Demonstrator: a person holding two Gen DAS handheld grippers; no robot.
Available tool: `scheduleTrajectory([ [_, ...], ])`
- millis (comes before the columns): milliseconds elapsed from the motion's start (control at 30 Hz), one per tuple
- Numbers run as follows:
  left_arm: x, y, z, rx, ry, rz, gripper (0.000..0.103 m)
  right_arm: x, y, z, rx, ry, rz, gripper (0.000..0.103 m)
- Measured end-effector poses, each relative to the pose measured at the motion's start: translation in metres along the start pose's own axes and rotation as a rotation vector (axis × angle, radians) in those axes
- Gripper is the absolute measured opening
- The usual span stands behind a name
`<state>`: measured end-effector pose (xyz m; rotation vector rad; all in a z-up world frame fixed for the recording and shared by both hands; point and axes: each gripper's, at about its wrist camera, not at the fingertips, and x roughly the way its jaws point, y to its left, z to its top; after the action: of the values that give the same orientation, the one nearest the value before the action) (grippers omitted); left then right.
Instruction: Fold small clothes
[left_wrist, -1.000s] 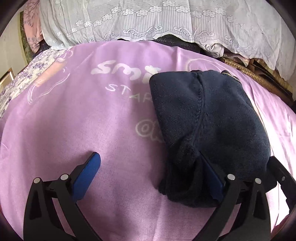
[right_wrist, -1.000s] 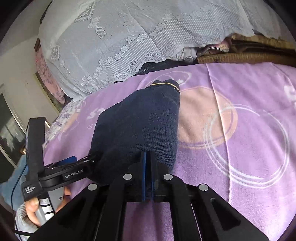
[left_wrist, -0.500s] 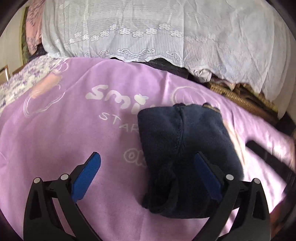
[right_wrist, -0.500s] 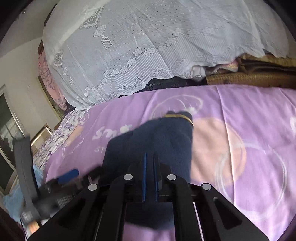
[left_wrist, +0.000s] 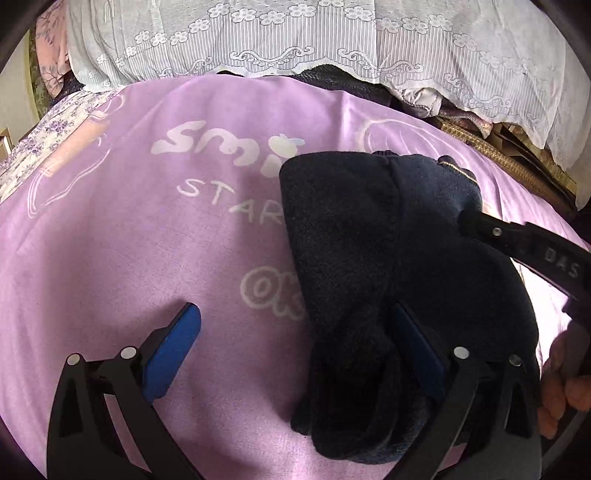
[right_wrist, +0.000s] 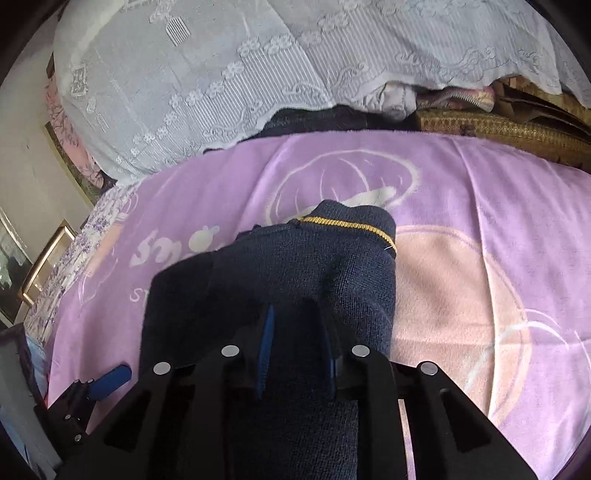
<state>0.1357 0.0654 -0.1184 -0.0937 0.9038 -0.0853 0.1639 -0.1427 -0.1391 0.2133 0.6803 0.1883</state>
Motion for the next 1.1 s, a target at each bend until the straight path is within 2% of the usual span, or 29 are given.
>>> scheduleTrajectory([
  [67, -0.005, 0.005, 0.004, -0.027, 0.017, -0.017, 0.099, -0.019, 0.002, -0.006, 0.012, -0.041, -0.004, 0.027],
  [133, -0.018, 0.010, 0.008, -0.058, -0.023, -0.012, 0.099, -0.048, 0.001, -0.022, 0.028, -0.107, 0.009, 0.035],
  [200, -0.027, 0.013, 0.011, -0.064, -0.059, 0.002, 0.099, -0.069, -0.004, -0.038, 0.050, -0.146, 0.014, 0.047],
  [367, -0.036, 0.000, 0.009, -0.017, -0.083, 0.011, 0.099, -0.096, -0.020, -0.063, 0.105, -0.185, 0.014, 0.048],
  [467, -0.039, -0.013, 0.004, 0.049, -0.114, 0.055, 0.099, -0.100, -0.013, -0.066, 0.059, -0.193, 0.012, 0.048],
  [567, -0.030, -0.020, 0.000, 0.107, -0.109, 0.116, 0.099, -0.085, -0.008, -0.072, 0.036, -0.146, 0.001, 0.048],
  [600, -0.026, -0.022, -0.003, 0.123, -0.103, 0.141, 0.099, -0.075, -0.010, -0.076, 0.034, -0.115, -0.007, 0.051],
  [667, -0.018, -0.026, -0.007, 0.157, -0.106, 0.189, 0.099, -0.068, -0.016, -0.083, 0.068, -0.114, 0.011, 0.059],
  [833, -0.024, -0.032, -0.011, 0.195, -0.145, 0.219, 0.098, -0.070, -0.021, -0.082, 0.095, -0.106, 0.023, 0.060],
  [1000, -0.034, -0.032, -0.009, 0.183, -0.163, 0.190, 0.098, -0.089, -0.016, -0.074, 0.072, -0.165, 0.019, 0.060],
  [1100, -0.041, -0.035, -0.009, 0.193, -0.202, 0.206, 0.098, -0.095, -0.013, -0.071, 0.056, -0.189, 0.004, 0.060],
])
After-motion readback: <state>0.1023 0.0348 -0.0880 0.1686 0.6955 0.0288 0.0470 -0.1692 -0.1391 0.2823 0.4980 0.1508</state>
